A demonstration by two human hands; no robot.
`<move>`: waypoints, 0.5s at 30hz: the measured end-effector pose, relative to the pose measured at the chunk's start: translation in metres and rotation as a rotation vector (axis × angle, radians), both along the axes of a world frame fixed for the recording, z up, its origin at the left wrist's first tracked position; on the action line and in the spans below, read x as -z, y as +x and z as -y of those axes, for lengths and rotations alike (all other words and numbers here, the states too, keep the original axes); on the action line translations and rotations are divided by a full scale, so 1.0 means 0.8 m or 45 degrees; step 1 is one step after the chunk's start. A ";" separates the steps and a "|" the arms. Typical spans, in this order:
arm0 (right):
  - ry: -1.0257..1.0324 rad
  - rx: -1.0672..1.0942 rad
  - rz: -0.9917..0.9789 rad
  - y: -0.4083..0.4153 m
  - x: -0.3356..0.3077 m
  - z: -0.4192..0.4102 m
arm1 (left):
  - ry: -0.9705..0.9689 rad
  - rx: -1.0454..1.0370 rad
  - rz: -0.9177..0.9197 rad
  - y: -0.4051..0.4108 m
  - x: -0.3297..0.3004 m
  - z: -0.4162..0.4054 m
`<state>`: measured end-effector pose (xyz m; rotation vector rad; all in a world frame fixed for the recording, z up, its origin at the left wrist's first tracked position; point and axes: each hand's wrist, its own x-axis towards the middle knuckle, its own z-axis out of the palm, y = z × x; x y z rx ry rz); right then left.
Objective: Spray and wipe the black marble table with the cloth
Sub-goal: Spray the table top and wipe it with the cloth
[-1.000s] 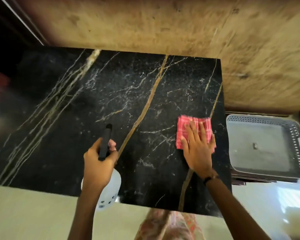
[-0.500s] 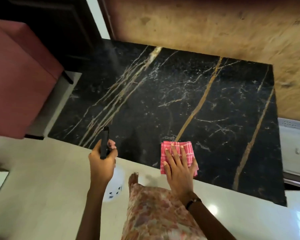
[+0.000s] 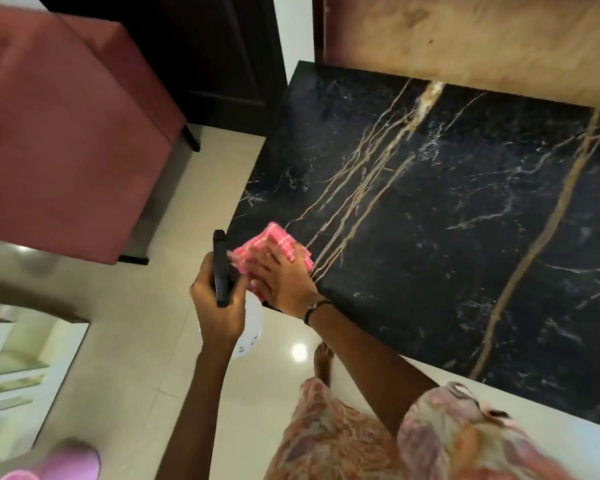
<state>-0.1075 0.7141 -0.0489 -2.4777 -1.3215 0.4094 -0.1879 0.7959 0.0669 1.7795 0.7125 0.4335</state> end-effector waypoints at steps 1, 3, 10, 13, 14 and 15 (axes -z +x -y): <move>-0.005 -0.178 0.095 -0.002 0.003 -0.001 | 0.002 0.001 0.023 0.004 0.001 -0.008; 0.004 -0.387 0.205 -0.003 0.010 0.018 | 0.035 0.018 0.043 0.013 0.006 -0.021; -0.053 0.132 0.168 -0.006 0.017 0.104 | 0.044 0.088 0.105 0.040 0.026 -0.047; -0.113 0.523 0.054 -0.019 0.005 0.073 | 0.024 0.055 0.104 0.047 0.033 -0.049; -0.127 0.615 0.029 -0.025 0.001 0.059 | 0.021 0.035 0.114 0.048 0.034 -0.050; -0.128 0.687 0.020 -0.029 -0.001 0.046 | 0.020 0.015 0.121 0.050 0.034 -0.049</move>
